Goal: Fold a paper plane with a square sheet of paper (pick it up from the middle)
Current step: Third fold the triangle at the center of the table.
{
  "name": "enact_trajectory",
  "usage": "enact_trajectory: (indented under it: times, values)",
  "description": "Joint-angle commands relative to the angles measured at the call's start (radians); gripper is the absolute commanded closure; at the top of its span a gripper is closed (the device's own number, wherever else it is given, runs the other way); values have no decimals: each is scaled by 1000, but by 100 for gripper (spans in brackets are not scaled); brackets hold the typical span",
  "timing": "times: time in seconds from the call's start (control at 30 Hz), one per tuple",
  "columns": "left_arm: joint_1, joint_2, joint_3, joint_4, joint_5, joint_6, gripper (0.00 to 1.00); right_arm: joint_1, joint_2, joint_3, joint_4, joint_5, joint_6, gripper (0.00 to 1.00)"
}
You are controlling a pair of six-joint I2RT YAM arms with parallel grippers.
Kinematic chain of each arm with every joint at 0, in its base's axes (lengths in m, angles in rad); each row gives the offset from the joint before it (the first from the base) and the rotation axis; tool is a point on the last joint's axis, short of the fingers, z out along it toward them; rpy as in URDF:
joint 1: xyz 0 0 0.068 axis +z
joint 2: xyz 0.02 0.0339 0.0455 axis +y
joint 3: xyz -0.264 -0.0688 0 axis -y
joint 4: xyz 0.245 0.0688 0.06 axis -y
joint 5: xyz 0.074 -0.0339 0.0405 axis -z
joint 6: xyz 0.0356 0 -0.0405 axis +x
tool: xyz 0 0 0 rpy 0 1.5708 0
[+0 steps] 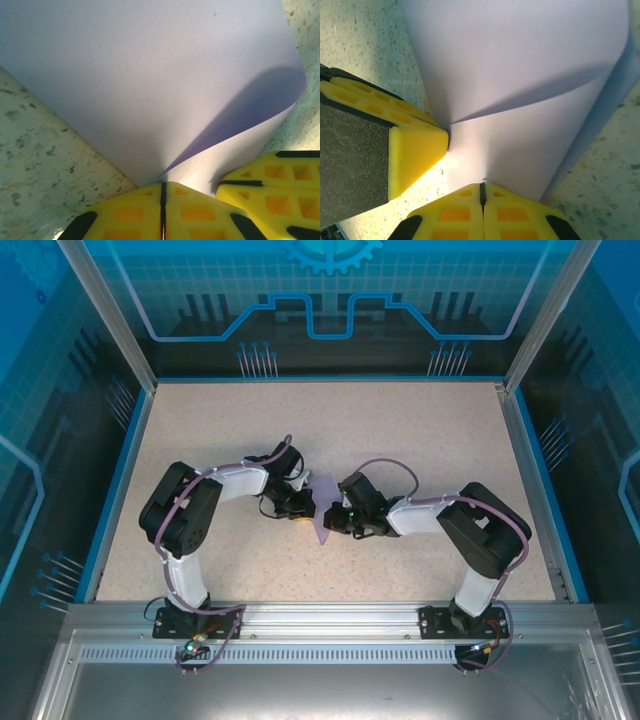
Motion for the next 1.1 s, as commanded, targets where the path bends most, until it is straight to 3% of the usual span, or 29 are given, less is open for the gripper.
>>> enact_trajectory:
  times: [0.0,1.07]
  values:
    - [4,73,-14,-36,-163,34,90,-24,-13,-2,-32,-21,-25,95]
    - [3,55,8,-60,-166,66,91,-125,123,182,-186,-73,-165,91]
